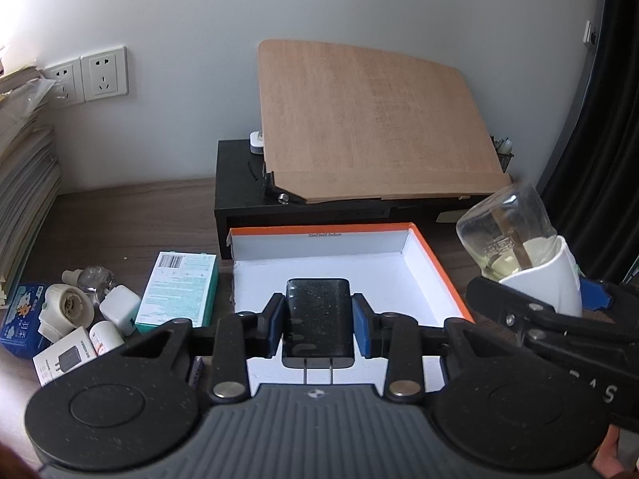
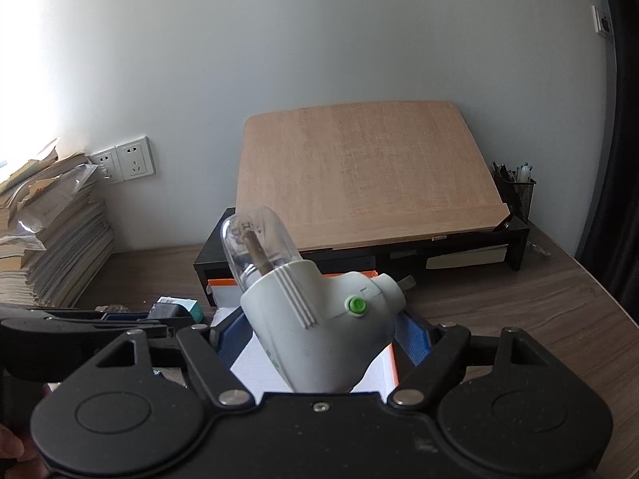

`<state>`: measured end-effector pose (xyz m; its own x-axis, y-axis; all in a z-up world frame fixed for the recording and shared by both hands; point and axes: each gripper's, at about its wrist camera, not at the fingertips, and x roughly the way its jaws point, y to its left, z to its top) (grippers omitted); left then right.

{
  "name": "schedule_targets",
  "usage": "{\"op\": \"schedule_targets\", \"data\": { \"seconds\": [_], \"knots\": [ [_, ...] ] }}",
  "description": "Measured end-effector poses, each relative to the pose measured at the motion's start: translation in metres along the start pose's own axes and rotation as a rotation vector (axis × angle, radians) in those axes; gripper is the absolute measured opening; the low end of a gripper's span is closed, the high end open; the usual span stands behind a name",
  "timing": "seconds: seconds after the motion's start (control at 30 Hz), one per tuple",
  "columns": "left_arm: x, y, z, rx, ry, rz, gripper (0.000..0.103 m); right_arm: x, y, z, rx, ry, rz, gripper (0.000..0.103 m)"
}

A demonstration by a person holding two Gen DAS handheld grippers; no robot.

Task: Organize rigid objects
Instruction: 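Carry the black charger and white heater over the white tray box with both tools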

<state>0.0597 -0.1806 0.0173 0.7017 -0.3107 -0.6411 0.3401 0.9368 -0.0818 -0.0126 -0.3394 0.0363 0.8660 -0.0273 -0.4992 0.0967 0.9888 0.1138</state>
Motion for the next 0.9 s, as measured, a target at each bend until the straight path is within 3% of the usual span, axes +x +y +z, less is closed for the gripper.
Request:
{"op": "schedule_targets", "data": {
  "seconds": [0.33, 0.9],
  "knots": [
    [0.01, 0.014, 0.004, 0.009, 0.017, -0.007, 0.036, 0.022, 0.009, 0.001, -0.003, 0.026, -0.009, 0.091],
    [0.016, 0.003, 0.002, 0.013, 0.031, -0.011, 0.036, 0.031, 0.003, 0.006, -0.02, 0.04, -0.003, 0.091]
  ]
}}
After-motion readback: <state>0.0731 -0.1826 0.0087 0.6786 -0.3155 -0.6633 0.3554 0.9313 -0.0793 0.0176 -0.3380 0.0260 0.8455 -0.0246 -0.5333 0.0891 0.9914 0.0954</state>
